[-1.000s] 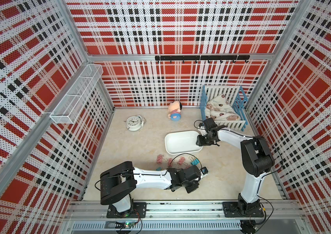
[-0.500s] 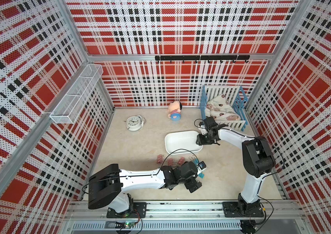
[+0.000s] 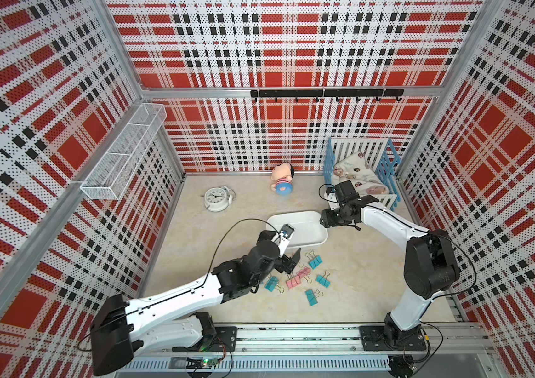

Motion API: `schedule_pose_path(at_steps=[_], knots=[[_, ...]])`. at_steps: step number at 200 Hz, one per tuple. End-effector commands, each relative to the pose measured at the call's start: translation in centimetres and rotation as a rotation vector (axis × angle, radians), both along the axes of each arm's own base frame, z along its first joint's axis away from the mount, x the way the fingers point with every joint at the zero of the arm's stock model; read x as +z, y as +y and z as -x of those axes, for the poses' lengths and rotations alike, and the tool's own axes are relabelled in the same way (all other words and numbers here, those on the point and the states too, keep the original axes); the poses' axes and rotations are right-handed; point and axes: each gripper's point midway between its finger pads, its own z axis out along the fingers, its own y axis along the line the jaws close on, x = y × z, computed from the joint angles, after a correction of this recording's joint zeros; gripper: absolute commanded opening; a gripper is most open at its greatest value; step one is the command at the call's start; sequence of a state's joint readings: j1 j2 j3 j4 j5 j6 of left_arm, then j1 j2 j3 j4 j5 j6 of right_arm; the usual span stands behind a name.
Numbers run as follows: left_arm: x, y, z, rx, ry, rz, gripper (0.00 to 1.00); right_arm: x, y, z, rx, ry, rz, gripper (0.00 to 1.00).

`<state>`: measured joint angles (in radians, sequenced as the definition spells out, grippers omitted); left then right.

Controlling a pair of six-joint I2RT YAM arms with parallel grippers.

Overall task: Take out the binder clips from the storage box
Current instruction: Reset both arms

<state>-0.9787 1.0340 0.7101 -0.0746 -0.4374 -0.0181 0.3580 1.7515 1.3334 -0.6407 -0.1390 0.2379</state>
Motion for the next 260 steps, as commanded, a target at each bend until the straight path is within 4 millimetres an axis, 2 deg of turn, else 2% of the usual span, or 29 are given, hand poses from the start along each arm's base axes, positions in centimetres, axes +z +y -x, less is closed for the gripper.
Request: schedule_pose_path(at_steps=[1, 18, 36, 40, 42, 44, 58, 80, 90, 112, 134, 141, 142, 143, 153, 172, 186, 200, 220, 237, 255, 260], knots=[[2.3, 3.9, -1.8, 0.157, -0.110, 0.052, 0.99, 1.4, -0.8, -0.1, -0.011, -0.040, 0.043, 0.61], [3.2, 7.2, -3.1, 0.297, -0.154, 0.078, 0.99, 1.4, -1.4, -0.2, -0.029, -0.053, 0.070, 0.69], [3.4, 9.6, -4.3, 0.380, -0.168, 0.095, 1.00, 1.7, -2.0, -0.4, -0.045, -0.075, 0.082, 0.79], [3.4, 10.1, -4.5, 0.398, -0.170, 0.097, 1.00, 1.7, -2.1, -0.4, -0.048, -0.078, 0.084, 0.89], [3.3, 10.3, -4.6, 0.406, -0.171, 0.096, 1.00, 1.7, -2.1, -0.4, -0.049, -0.082, 0.086, 0.97], [3.3, 10.7, -4.7, 0.418, -0.174, 0.097, 1.00, 1.8, -2.2, -0.5, -0.050, -0.084, 0.087, 0.99], [3.2, 12.6, -5.4, 0.488, -0.190, 0.102, 1.00, 2.0, -2.8, -0.5, -0.068, -0.102, 0.102, 1.00], [3.4, 18.1, -5.6, 0.749, -0.269, 0.144, 0.99, 2.4, -4.3, -0.7, -0.114, -0.128, 0.143, 1.00], [3.1, 19.7, -5.4, 0.805, -0.299, 0.156, 0.99, 3.1, -5.1, -0.8, -0.137, -0.161, 0.160, 1.00], [2.0, 20.5, -5.7, 0.773, -0.330, 0.167, 1.00, 5.5, -7.5, -0.7, -0.218, -0.283, 0.181, 1.00], [0.6, 22.3, -6.5, 0.856, -0.328, 0.162, 1.00, 8.2, -10.7, -0.2, -0.321, -0.435, 0.141, 1.00], [-0.1, 23.0, -6.8, 0.887, -0.320, 0.159, 1.00, 8.5, -12.0, 0.2, -0.359, -0.487, 0.143, 1.00], [-0.2, 23.1, -6.9, 0.888, -0.318, 0.159, 1.00, 8.1, -12.2, 0.5, -0.363, -0.478, 0.149, 1.00], [-0.4, 23.2, -6.9, 0.890, -0.315, 0.157, 1.00, 8.8, -12.3, 0.3, -0.368, -0.505, 0.139, 1.00], [-1.6, 23.8, -7.6, 0.899, -0.294, 0.150, 1.00, 8.8, -13.6, 1.0, -0.402, -0.568, 0.134, 1.00], [-3.5, 24.3, -8.6, 0.902, -0.274, 0.123, 0.99, 8.4, -15.3, 2.3, -0.421, -0.659, 0.169, 1.00], [-4.1, 25.6, -8.1, 0.967, -0.314, 0.143, 0.99, 7.6, -16.2, 2.8, -0.435, -0.699, 0.211, 1.00], [-4.4, 26.3, -7.4, 0.950, -0.363, 0.217, 1.00, 6.9, -16.9, 3.0, -0.454, -0.730, 0.233, 1.00], [-5.7, 27.0, -7.1, 0.929, -0.370, 0.248, 1.00, 5.7, -17.3, 3.3, -0.461, -0.796, 0.242, 1.00], [-5.7, 27.2, -7.3, 0.936, -0.375, 0.211, 1.00, 5.0, -16.9, 3.4, -0.429, -0.874, 0.202, 1.00], [-5.5, 26.8, -7.7, 0.912, -0.385, 0.205, 1.00, 3.1, -17.0, 3.1, -0.429, -0.846, 0.188, 1.00], [-5.5, 27.8, -7.7, 0.940, -0.391, 0.198, 1.00, 2.5, -17.0, 3.0, -0.430, -0.836, 0.189, 1.00]])
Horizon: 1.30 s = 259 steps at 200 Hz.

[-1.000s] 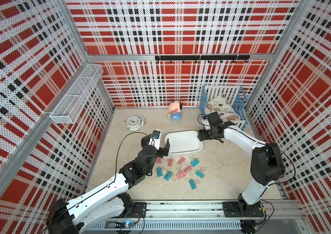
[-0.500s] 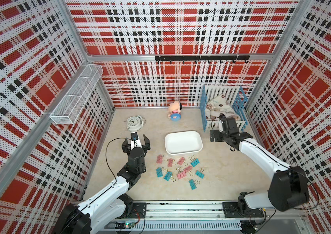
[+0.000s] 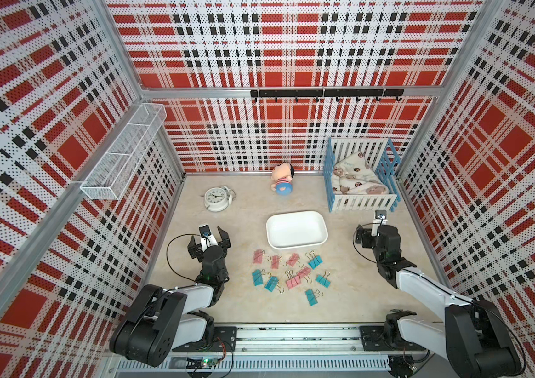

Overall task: Take out the binder clips from the storage box
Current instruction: Reset both arms

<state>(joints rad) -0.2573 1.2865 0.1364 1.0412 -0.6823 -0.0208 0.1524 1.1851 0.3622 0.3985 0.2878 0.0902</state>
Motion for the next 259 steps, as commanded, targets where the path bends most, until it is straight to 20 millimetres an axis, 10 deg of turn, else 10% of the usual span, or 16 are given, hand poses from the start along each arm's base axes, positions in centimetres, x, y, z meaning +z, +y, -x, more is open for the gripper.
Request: schedule_pose_path(at_steps=[1, 259], knots=[[3.0, 0.3, -0.8, -0.011, -0.126, 0.012, 1.00, 1.9, 0.0, -1.7, 0.009, -0.144, -0.017, 1.00], [1.3, 2.4, -3.7, -0.059, -0.158, 0.069, 0.99, 0.5, -0.8, -3.7, 0.045, -0.254, -0.015, 1.00]])
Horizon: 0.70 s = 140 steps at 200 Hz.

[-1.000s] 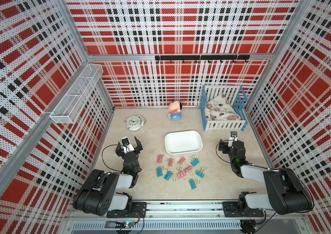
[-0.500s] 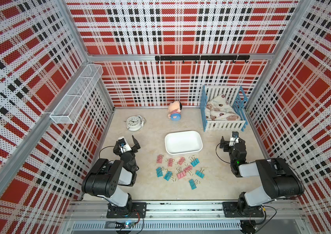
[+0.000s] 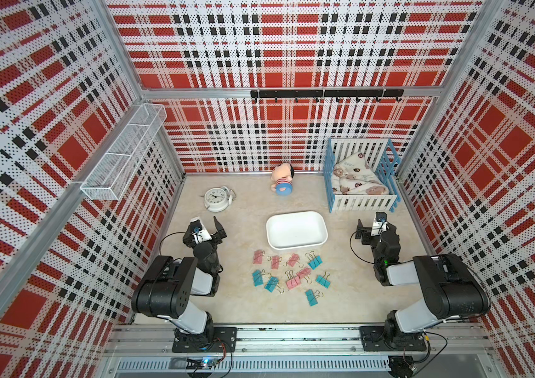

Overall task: Take out the binder clips from the storage box
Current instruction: Reset both arms

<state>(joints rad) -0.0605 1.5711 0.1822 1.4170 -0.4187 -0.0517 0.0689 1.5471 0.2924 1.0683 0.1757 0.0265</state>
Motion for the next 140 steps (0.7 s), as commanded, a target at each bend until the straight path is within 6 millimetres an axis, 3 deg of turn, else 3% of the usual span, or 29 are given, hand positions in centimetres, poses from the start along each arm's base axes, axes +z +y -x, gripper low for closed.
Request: schedule_pose_path(at_steps=[1, 88, 140], knots=[[0.4, 0.2, -0.3, 0.007, -0.014, 0.010, 0.99, 0.8, 0.0, -0.2, 0.005, -0.029, -0.015, 1.00], [0.4, 0.2, -0.3, 0.007, -0.014, 0.009, 1.00, 1.1, 0.8, 0.7, 0.044, -0.066, 0.008, 1.00], [0.4, 0.1, -0.4, -0.001, -0.008, 0.006, 1.00, 0.7, 0.1, -0.4, 0.024, -0.021, -0.022, 1.00]])
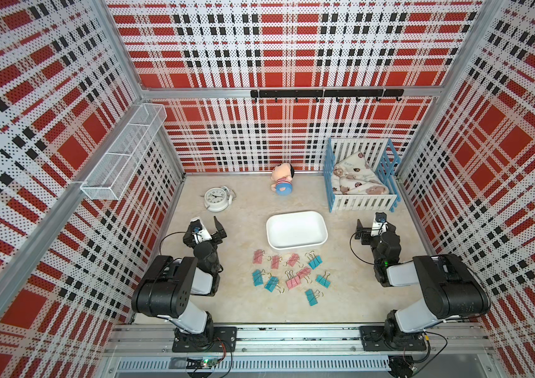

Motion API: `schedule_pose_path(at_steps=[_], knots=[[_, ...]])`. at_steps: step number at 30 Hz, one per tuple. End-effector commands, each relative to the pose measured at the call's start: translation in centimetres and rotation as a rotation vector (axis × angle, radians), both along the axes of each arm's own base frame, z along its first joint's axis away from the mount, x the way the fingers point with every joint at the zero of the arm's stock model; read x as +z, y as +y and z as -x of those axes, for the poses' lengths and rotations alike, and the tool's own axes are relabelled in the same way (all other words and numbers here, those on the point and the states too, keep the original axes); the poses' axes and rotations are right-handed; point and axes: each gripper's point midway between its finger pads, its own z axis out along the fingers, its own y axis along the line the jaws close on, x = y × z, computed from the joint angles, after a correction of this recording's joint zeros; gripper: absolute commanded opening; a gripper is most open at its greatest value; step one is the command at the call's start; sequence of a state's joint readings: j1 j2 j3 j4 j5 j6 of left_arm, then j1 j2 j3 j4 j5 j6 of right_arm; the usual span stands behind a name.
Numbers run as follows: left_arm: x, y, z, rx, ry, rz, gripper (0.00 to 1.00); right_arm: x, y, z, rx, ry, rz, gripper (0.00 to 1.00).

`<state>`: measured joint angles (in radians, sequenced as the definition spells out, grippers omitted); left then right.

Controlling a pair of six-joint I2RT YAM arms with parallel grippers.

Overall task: Take out the binder clips from the storage box
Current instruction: Reset both arms

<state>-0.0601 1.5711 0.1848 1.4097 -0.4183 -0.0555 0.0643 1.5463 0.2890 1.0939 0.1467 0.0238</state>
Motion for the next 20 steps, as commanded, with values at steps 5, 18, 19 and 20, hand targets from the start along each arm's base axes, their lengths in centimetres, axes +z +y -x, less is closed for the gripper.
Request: schedule_pose_path(at_steps=[5, 18, 19, 20], knots=[[0.43, 0.08, -0.37, -0.001, -0.011, 0.002, 1.00, 0.10, -0.19, -0.46, 0.012, 0.007, -0.026, 1.00], [0.39, 0.12, -0.44, 0.000, -0.009, 0.002, 1.00, 0.15, -0.14, -0.49, 0.014, 0.006, -0.027, 1.00], [0.39, 0.10, -0.42, -0.001, -0.009, 0.002, 1.00, 0.17, -0.19, -0.50, 0.013, 0.005, -0.026, 1.00], [0.42, 0.08, -0.40, -0.001, -0.010, 0.002, 1.00, 0.13, -0.19, -0.49, 0.012, 0.006, -0.028, 1.00]])
